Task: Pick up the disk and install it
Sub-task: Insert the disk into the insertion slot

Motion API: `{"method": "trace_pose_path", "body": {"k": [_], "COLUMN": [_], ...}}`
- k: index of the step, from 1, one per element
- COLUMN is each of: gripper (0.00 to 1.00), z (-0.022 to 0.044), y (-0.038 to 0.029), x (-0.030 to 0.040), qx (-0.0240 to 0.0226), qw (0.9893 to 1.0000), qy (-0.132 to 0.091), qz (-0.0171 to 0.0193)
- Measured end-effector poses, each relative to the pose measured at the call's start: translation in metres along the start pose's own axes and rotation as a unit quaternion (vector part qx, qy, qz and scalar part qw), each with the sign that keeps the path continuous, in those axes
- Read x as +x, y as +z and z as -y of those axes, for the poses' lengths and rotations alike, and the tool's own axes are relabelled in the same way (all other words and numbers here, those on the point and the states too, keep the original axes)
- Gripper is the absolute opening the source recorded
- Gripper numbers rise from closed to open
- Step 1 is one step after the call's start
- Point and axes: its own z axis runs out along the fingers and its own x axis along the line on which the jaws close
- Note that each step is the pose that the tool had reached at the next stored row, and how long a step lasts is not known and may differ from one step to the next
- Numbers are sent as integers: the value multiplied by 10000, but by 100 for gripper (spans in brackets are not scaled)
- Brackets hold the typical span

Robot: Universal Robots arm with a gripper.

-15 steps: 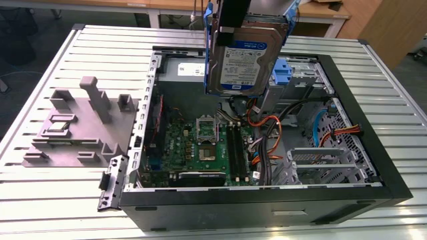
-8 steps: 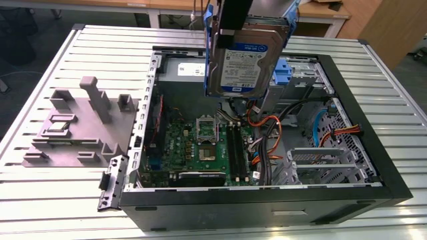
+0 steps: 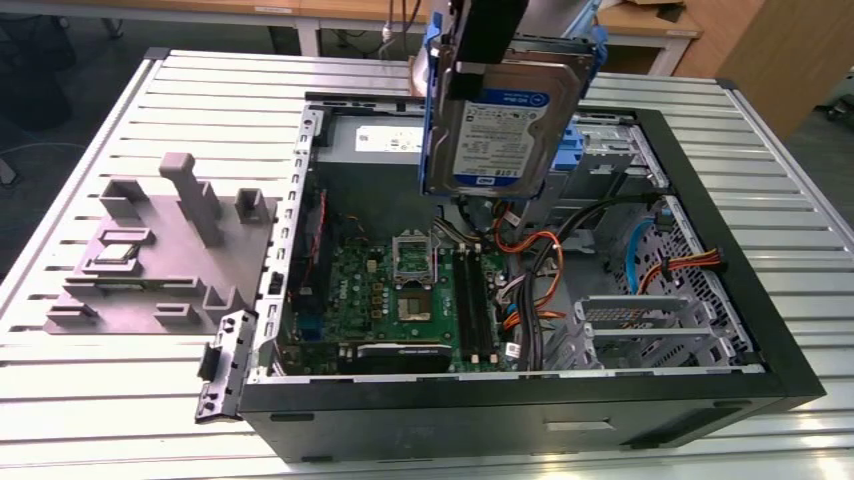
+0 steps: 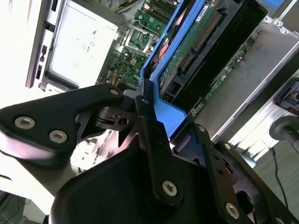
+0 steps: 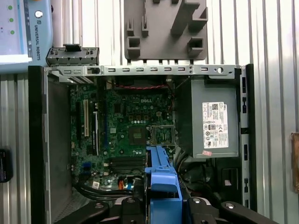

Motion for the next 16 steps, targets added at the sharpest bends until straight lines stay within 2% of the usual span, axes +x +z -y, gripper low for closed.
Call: {"method": "trace_pose_path", "body": {"k": [2,7,10,13,16], "gripper": [37,37,37,37,37], "z": [4,9,24,83,182], "y": [-1,-2,3,11,17], "x": [17,130,165,172,168], "qx": [0,0,0,-1,-1], "qw": [10000,10000,10000,10000,10000], "qy": [0,0,-2,-8,-12], "qz": [0,0,-1,0,0]}}
